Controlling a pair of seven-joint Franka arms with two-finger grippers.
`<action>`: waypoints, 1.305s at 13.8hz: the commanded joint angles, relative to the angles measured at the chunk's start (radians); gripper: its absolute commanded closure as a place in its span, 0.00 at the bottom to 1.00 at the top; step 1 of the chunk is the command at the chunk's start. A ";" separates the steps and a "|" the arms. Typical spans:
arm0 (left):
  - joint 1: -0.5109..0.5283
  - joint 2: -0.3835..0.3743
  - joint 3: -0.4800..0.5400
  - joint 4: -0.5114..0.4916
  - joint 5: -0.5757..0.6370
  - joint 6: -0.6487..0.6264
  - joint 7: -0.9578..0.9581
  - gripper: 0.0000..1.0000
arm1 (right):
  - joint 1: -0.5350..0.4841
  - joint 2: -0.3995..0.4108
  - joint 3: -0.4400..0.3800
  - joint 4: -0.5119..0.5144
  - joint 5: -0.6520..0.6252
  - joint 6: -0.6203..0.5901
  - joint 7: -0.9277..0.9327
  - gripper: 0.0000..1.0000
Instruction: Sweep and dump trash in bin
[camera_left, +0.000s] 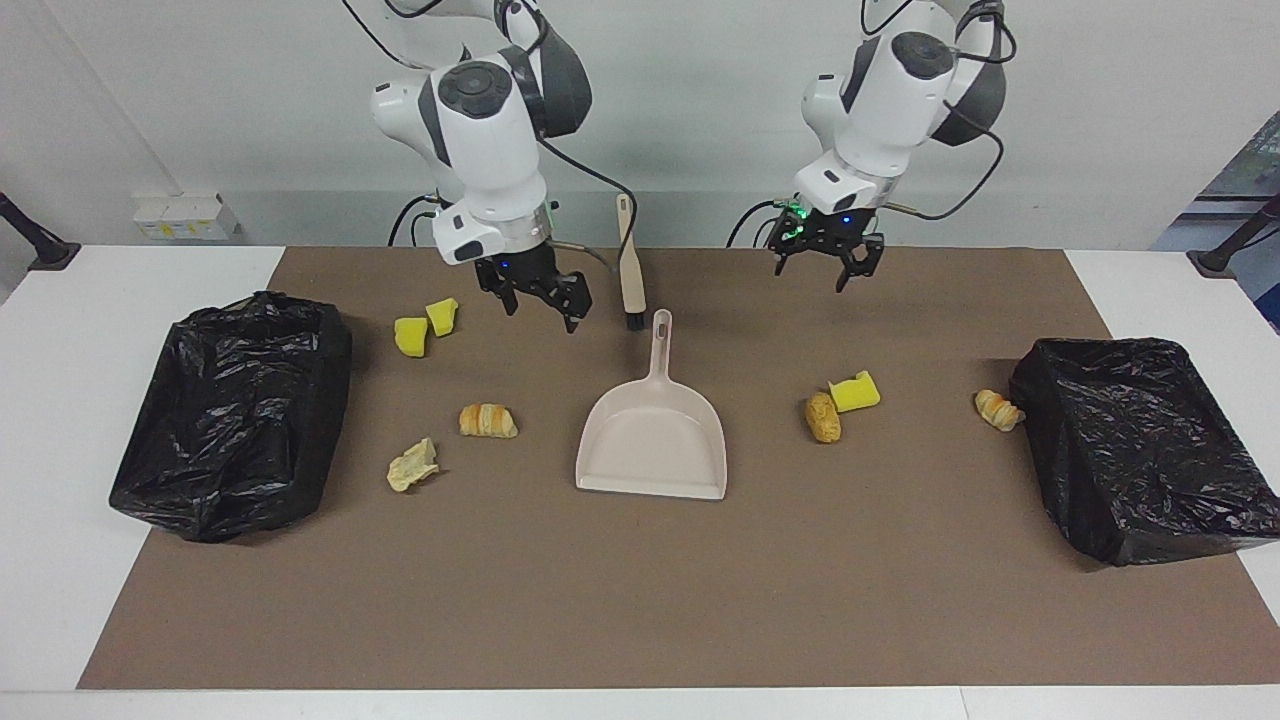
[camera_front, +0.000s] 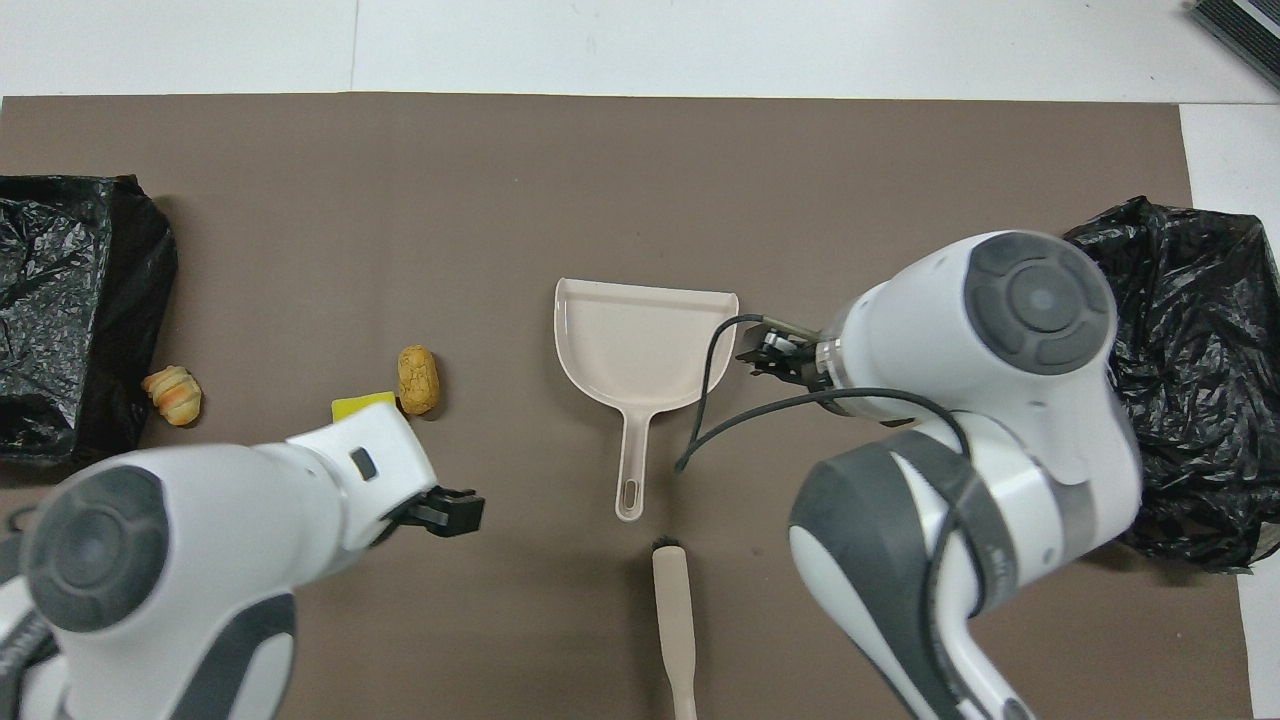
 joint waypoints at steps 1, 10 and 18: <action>-0.134 -0.056 -0.043 -0.146 -0.008 0.164 -0.196 0.00 | 0.042 0.032 -0.004 -0.030 0.014 0.073 0.096 0.00; -0.147 0.041 -0.527 -0.243 -0.004 0.413 -0.683 0.00 | 0.255 0.250 -0.006 0.047 -0.049 0.176 0.362 0.00; -0.147 0.084 -0.568 -0.223 -0.003 0.434 -0.744 0.00 | 0.280 0.273 -0.006 0.048 -0.081 0.142 0.342 0.83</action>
